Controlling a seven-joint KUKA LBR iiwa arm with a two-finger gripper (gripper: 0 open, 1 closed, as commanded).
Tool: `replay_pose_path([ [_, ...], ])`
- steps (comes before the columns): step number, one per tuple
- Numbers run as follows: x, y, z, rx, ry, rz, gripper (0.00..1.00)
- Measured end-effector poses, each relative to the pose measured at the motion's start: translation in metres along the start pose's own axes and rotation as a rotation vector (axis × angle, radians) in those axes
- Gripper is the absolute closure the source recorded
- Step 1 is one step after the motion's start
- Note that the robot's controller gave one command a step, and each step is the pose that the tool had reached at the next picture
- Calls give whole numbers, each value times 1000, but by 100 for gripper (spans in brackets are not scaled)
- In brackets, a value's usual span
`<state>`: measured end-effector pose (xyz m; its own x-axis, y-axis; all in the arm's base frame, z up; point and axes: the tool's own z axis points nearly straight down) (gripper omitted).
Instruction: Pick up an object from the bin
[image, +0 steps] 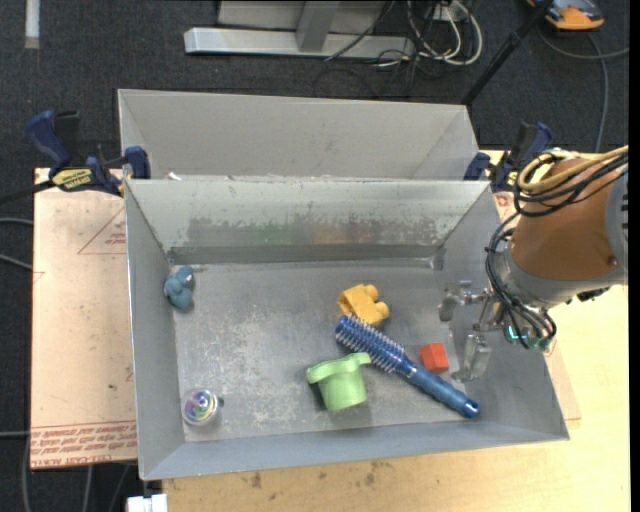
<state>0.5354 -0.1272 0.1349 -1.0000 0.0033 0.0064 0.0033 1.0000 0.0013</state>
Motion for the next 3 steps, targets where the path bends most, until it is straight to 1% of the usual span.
replay_pose_path([
  [1, 54, 54, 65, 0, -21, 29, 0],
  [2, 56, 52, 65, 1, -9, 30, 100],
  [3, -25, 94, 64, -1, -15, 8, 100],
])
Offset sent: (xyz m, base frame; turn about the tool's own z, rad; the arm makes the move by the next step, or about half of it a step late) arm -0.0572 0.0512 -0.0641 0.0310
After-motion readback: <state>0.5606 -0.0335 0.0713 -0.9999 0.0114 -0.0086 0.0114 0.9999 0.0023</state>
